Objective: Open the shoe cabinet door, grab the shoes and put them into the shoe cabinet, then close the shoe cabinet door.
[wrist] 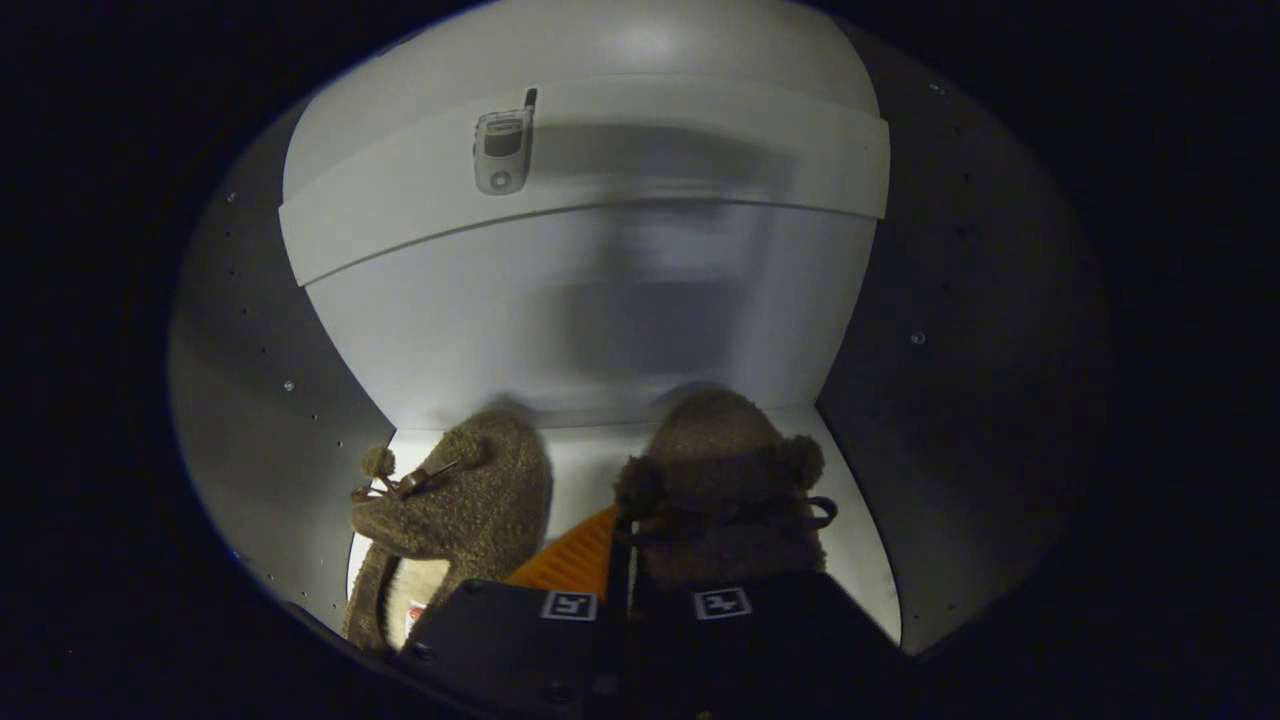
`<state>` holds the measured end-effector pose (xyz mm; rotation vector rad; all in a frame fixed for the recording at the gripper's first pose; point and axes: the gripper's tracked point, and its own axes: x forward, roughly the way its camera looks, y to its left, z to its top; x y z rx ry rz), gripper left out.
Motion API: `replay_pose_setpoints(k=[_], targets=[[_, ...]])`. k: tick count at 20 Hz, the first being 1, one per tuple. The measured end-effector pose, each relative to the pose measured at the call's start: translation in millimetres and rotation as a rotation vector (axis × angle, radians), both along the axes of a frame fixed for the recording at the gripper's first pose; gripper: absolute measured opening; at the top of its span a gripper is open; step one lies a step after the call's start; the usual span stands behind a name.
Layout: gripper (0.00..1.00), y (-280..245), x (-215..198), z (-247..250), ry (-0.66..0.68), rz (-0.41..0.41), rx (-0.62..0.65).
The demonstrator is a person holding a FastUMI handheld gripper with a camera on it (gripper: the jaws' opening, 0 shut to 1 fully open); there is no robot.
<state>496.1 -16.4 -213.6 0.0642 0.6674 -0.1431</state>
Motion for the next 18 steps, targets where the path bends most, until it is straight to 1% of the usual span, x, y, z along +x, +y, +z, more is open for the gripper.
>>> replay_pose_setpoints(k=[5,6,8,11,12,16,18], targets=[[0.88,12,-19,21,-0.036,0.005,-0.003],[0.89,12,-25,24,-0.041,0.002,-0.01],[0.95,15,-37,33,-0.056,0.001,-0.024],[0.96,18,-58,55,-0.098,-0.008,-0.022],[0.98,20,-67,66,-0.123,-0.009,-0.02],[0.98,37,-120,109,-0.218,0.008,-0.043],[0.98,46,-154,133,-0.271,0.019,-0.048]])
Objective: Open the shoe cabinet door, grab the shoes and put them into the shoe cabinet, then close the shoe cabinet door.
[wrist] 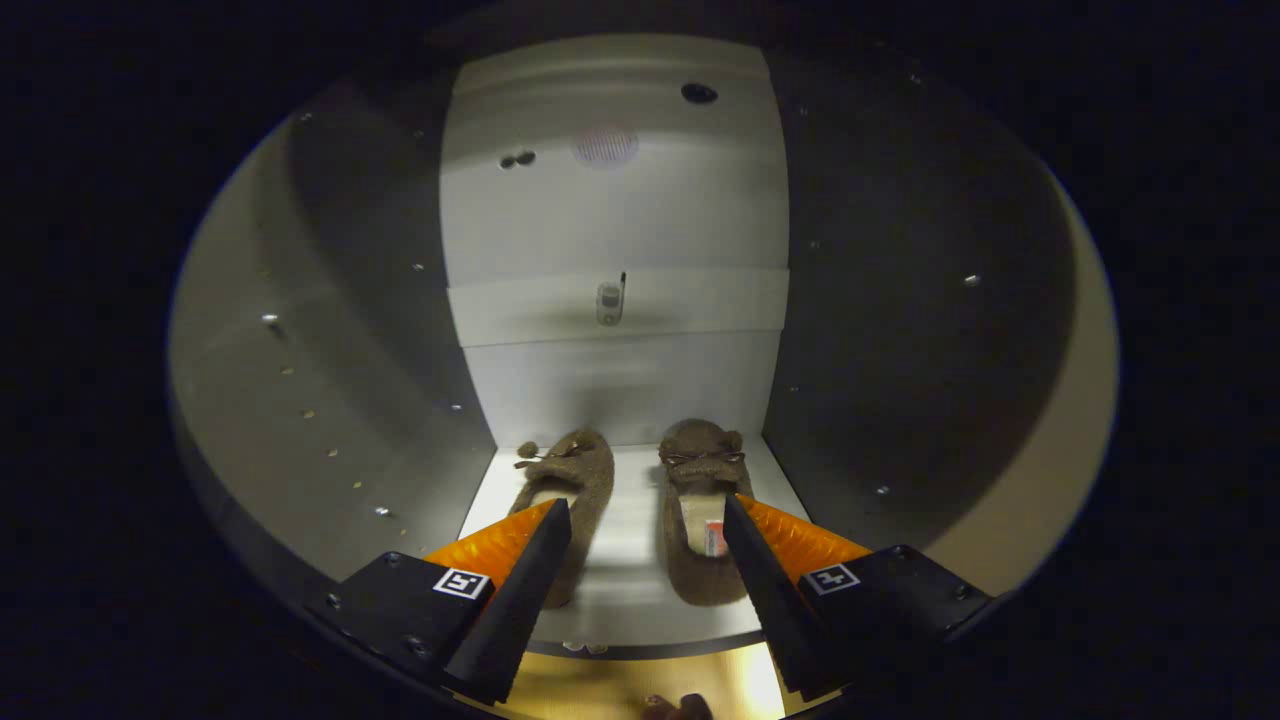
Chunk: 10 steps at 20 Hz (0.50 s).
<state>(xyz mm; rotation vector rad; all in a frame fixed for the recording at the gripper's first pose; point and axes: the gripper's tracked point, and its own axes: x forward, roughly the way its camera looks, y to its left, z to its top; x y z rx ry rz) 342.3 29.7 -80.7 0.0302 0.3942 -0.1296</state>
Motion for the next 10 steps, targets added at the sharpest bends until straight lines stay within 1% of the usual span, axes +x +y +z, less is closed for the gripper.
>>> replay_pose_setpoints(k=[3,6,10], targets=[[0.98,10,-46,31,-0.075,0.006,0.022],[0.97,15,-88,53,-0.118,0.019,0.044],[0.98,30,-142,89,-0.219,0.084,0.037]])
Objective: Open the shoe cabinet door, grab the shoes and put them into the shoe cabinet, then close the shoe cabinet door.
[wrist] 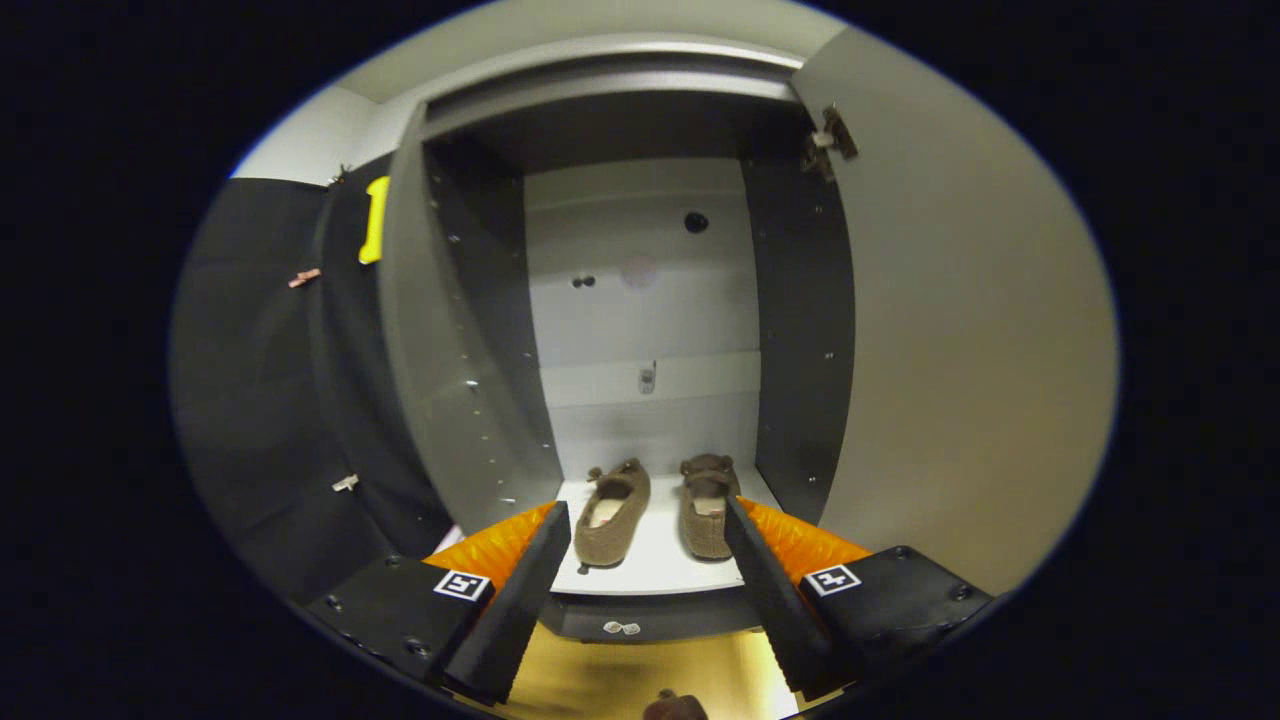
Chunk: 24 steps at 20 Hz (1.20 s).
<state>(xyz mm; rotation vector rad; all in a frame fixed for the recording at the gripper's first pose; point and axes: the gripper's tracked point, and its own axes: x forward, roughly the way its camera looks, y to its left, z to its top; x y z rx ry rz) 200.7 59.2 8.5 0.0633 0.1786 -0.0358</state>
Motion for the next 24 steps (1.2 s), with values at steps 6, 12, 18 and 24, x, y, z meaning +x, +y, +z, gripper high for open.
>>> replay_pose_setpoints(k=[6,12,18,24], targets=[[0.98,0,-92,21,-0.06,0.035,0.024],[0.98,-29,-187,44,-0.087,0.034,0.015],[0.97,-88,-261,62,-0.112,-0.045,0.017],[0.97,-159,-299,56,-0.103,-0.102,0.013]])
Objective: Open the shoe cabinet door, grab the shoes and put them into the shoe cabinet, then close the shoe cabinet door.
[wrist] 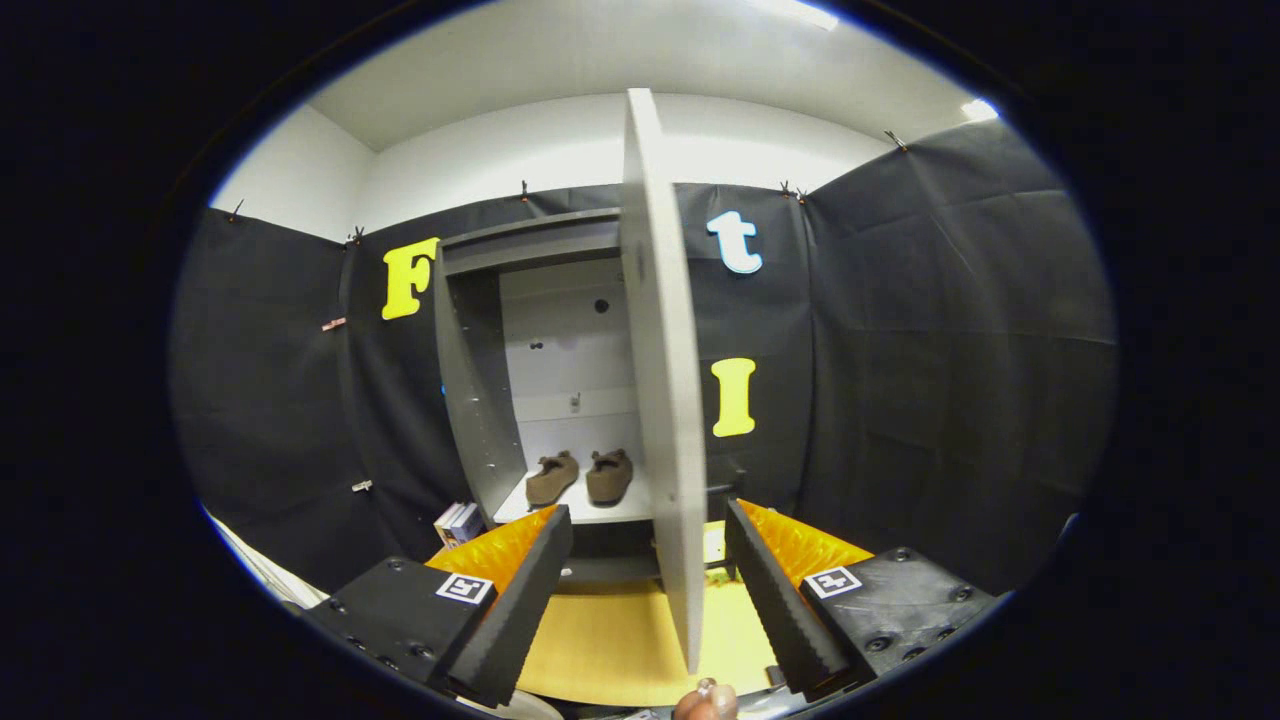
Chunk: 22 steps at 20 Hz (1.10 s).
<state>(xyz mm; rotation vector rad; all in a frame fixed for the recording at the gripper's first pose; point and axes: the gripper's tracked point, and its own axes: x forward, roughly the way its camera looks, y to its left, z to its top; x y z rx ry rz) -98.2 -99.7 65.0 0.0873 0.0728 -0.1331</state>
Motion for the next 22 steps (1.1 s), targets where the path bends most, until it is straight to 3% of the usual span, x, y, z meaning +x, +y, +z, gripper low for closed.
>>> replay_pose_setpoints(k=[5,8,13,22], targets=[[0.97,-57,4,-16,0.015,-0.024,0.03],[0.97,-74,20,-28,0.035,0.022,0.004],[0.98,-75,50,-39,0.05,0.126,-0.041],[0.98,-44,66,-47,0.063,0.227,0.004]])
